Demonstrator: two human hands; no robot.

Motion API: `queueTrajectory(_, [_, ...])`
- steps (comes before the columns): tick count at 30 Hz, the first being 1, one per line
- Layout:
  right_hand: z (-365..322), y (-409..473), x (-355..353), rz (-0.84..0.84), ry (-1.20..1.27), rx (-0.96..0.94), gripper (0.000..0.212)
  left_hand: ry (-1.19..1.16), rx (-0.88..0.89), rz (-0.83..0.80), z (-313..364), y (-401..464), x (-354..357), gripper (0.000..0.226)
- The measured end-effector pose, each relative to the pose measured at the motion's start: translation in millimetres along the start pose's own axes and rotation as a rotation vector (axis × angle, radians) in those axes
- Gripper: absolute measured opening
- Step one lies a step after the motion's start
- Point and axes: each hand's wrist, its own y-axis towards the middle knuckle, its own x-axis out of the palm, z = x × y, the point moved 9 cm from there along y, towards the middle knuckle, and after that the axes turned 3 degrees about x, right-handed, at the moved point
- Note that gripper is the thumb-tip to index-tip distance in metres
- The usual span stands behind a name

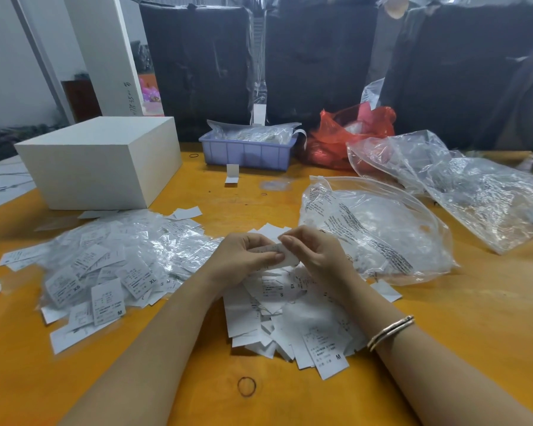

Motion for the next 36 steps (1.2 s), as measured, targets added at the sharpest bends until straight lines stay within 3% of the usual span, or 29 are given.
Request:
queueTrajectory(3, [0.9, -1.1, 2.8, -0.052, 0.117, 0.038, 0.011, 0.024, 0.022, -0.003, 1.6, 0.6, 0.4, 0.003])
queueTrajectory(9, [6.9, -0.6, -17.1, 0.072, 0.384, 0.094, 0.018, -0.018, 0.005, 0.026, -2.7, 2.7, -4.3, 0.005])
queueTrajectory(13, [0.4, -1.9, -10.5, 0.005, 0.078, -0.024, 0.017, 0.039, 0.082, 0.123, 1.3, 4.6, -13.5, 0.007])
queueTrajectory(17, [-5.1, -2.6, -6.5, 0.078, -0.100, -0.082, 0.016, 0.162, 0.225, 0.157, 14.6, 1.3, -12.4, 0.014])
queueTrajectory(20, [-1.6, -1.7, -1.3, 0.066, -0.107, -0.054, 0.009, 0.356, 0.338, 0.169, 25.4, -3.1, -7.8, 0.029])
queueTrajectory(23, [0.4, 0.1, 0.7, 0.077, -0.061, -0.027, 0.006, 0.424, 0.404, 0.196, 30.5, -4.7, -6.1, 0.022])
queueTrajectory(29, [13.5, 0.9, -0.5, 0.107, 0.118, 0.092, 0.014, 0.444, 0.443, 0.244, 34.2, -6.6, -3.2, 0.014])
queueTrajectory(36, [9.3, 1.6, 4.2, 0.064, 0.130, 0.075, 0.012, 0.461, 0.449, 0.268, 34.3, -7.1, -3.4, 0.010])
